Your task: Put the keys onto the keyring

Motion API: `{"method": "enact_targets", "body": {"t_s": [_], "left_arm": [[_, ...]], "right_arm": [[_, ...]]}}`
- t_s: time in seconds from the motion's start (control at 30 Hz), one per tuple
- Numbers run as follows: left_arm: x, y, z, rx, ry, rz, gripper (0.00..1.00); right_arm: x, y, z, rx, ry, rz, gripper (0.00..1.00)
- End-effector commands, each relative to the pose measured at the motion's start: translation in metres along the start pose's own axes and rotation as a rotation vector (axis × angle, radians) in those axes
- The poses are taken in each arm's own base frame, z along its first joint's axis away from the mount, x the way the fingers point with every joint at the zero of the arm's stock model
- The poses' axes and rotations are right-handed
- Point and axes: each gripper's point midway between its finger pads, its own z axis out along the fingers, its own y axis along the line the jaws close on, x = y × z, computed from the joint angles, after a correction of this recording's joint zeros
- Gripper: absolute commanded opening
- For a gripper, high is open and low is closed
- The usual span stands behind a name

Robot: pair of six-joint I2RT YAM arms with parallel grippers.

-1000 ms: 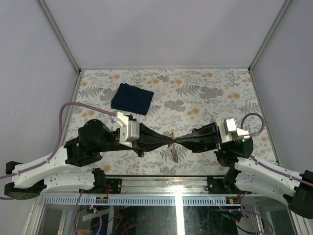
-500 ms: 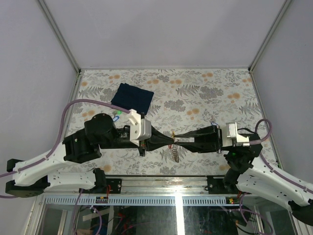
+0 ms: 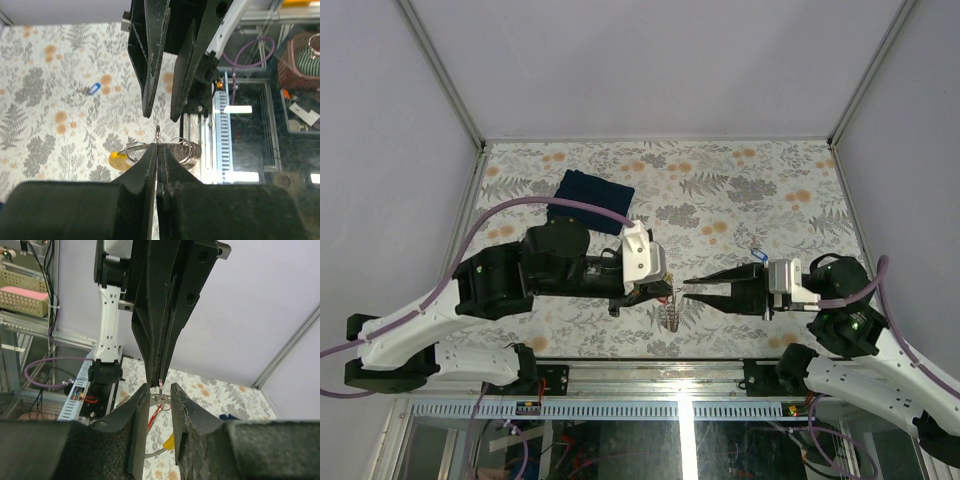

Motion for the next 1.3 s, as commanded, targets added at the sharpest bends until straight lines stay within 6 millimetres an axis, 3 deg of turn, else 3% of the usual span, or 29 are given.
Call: {"method": "enact_targets", "body": {"t_s": [0.0,0.23,0.87,1.17,1.2,1.27], "left_arm": [[0.005,0.003,-0.006,-0.012,0.05,0.023,0.0],[0.002,0.003,-0.007,-0.009,0.047,0.045,0.0],[0.001,0.001,-0.007,0.008,0.043,0.065,0.0],[-0.002,0.0,-0.008,0.014,0.032,0.071,0.0],[-0.003,0.0,-0.009,0.014,0.026,0.071,0.01],[-0.007,-0.002,-0.011,0.016,-0.001,0.064,0.13]], "right_arm": [[0.001,0.004,0.002,-0.037,0.041,0.014,0.29],[0.014,0.008,0.007,-0.068,0.064,0.052,0.3],[0.021,0.009,0.015,-0.095,0.06,0.083,0.24],[0.022,0.007,0.016,-0.095,0.057,0.068,0.0],[0.02,0.006,0.016,-0.087,0.053,0.055,0.0],[0.015,0.001,0.015,-0.061,0.026,0.015,0.0]]}}
